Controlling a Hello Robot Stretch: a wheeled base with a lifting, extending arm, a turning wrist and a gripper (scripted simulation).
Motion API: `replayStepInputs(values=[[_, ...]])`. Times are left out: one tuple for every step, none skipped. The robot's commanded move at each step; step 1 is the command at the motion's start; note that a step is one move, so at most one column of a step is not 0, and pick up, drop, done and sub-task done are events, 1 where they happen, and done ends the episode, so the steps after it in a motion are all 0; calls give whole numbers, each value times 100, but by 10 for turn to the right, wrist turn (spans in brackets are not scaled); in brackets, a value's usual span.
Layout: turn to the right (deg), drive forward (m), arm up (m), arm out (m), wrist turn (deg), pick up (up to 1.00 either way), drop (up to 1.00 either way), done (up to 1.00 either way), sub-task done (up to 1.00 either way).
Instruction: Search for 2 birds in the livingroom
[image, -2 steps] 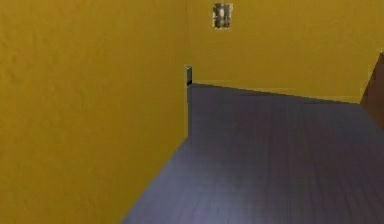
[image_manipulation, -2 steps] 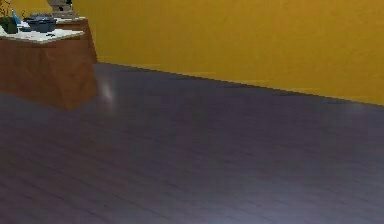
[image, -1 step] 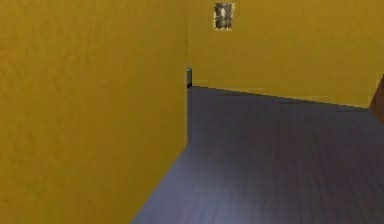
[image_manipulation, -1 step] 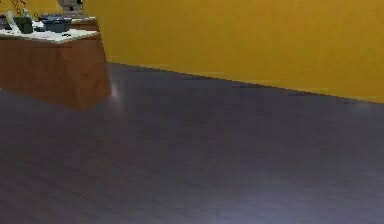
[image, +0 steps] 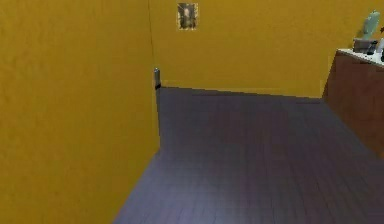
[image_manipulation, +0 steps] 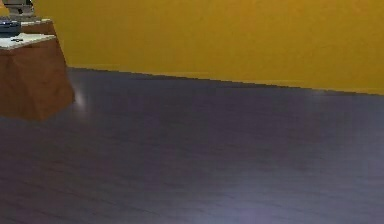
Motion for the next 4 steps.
replayStepInputs(values=[[0,100,0,0,0,0,0,0,0],[0,100,0,0,0,0,0,0,0],[150,0,0,0,0,0,0,0,0],[0,10,0,0,0,0,0,0,0]])
